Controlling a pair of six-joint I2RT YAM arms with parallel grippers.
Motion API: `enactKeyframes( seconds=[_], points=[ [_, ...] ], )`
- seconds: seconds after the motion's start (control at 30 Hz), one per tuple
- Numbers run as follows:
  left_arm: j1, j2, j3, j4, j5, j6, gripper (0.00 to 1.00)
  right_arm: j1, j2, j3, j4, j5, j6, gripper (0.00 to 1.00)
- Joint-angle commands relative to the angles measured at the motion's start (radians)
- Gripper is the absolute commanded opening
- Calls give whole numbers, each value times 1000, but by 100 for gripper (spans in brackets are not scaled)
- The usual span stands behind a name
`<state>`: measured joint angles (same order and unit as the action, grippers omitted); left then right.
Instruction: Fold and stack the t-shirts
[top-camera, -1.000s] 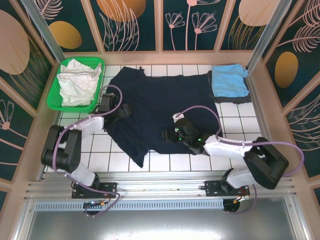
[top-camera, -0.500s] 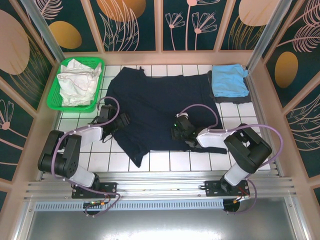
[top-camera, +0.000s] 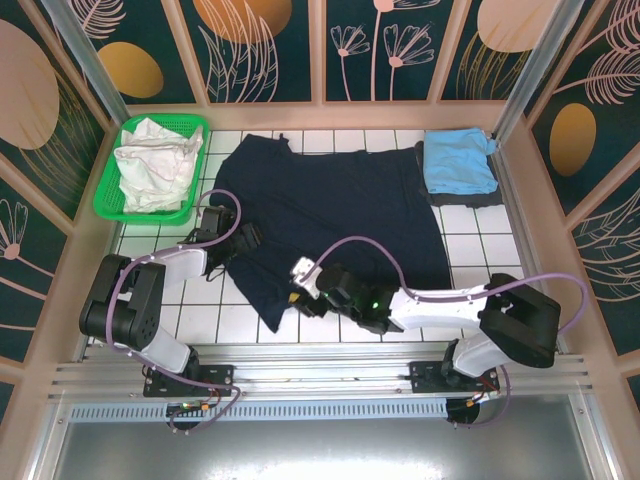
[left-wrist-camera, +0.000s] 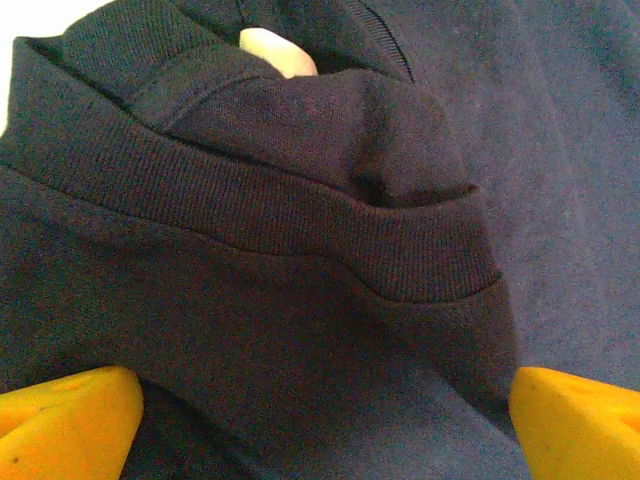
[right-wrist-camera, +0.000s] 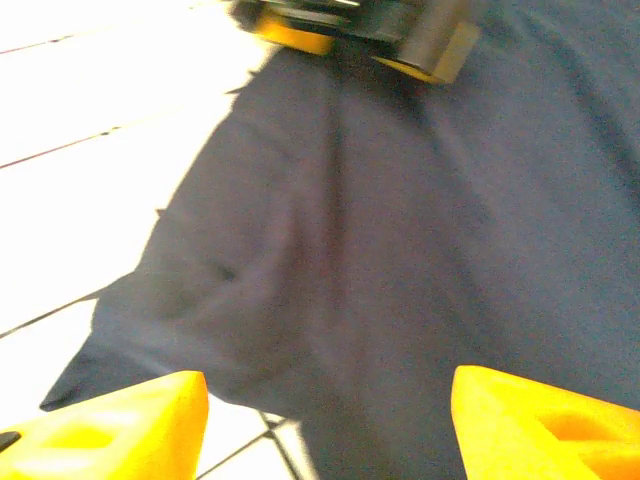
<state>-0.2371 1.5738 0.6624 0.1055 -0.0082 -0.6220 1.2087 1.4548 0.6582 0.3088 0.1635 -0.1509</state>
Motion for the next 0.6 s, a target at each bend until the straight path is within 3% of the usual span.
enactKeyframes(
  seconds=[0.0, 0.1, 0.17, 0.33, 0.57],
  points=[
    [8, 32, 6, -35, 2, 19, 95, 57, 102, 65, 97, -193, -171, 63],
    [8, 38, 10, -31, 12, 22, 96, 62, 193, 131, 65, -216, -189, 61],
    [7, 44, 19, -31, 16, 25, 96, 62, 248, 168, 45, -169, -193, 59],
    [7, 51, 26, -39, 8, 37, 96, 61, 305, 211, 2, -58, -195, 44],
    [9, 53, 45, -60, -4, 56, 97, 62, 240, 157, -28, -39, -198, 6]
  ],
)
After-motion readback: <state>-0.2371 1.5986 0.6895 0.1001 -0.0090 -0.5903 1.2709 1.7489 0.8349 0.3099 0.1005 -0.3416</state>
